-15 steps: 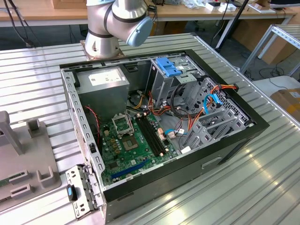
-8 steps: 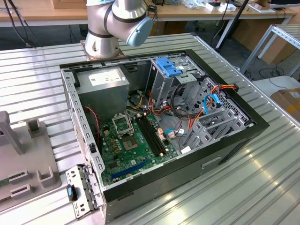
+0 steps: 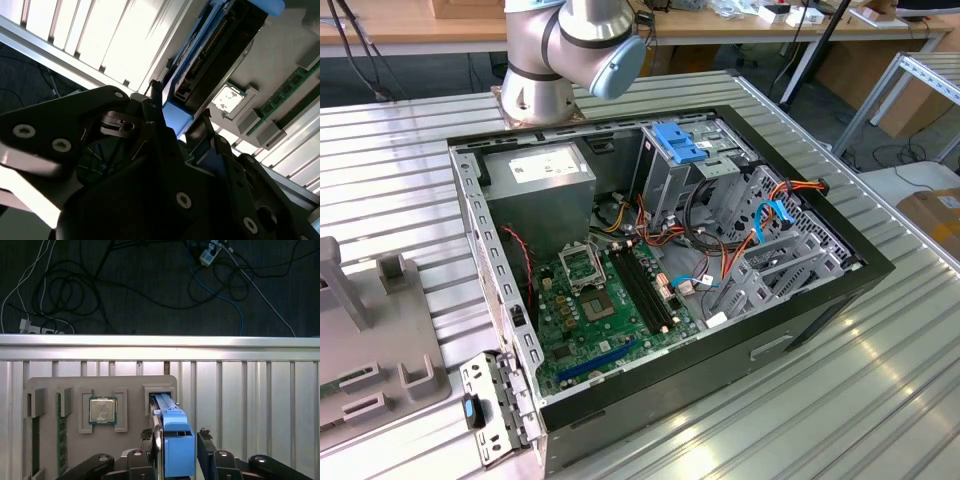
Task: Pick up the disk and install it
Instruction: 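Pick up the disk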
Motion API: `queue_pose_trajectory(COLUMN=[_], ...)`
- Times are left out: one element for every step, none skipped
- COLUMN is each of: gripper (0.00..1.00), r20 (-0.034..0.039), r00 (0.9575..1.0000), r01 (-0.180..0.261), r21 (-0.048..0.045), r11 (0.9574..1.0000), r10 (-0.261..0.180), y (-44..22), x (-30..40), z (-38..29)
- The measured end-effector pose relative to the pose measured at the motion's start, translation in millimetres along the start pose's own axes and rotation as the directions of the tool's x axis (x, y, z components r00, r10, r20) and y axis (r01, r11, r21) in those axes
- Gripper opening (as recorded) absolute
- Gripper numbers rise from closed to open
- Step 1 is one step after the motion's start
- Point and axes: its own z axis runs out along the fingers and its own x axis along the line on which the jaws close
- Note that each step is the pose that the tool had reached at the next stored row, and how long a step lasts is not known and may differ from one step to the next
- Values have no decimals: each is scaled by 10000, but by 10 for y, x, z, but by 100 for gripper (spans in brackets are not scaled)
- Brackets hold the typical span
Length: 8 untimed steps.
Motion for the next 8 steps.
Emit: queue_pose_trajectory(gripper=[45, 45, 44, 38, 36, 36, 36, 36], r20=[0, 0, 0, 0, 0, 0, 0, 0], r00=[10000, 10000, 10000, 10000, 10000, 10000, 10000, 10000], r01=[0, 1, 1, 3, 3, 3, 4, 4], r21=[0, 0, -1, -1, 0, -1, 0, 0], r11=[10000, 10000, 10000, 10000, 10000, 10000, 10000, 10000], r10=[0, -1, -1, -3, -3, -3, -4, -4], y=[0, 0, 0, 0, 0, 0, 0, 0], x=[0, 0, 0, 0, 0, 0, 0, 0], z=[0, 0, 0, 0, 0, 0, 0, 0])
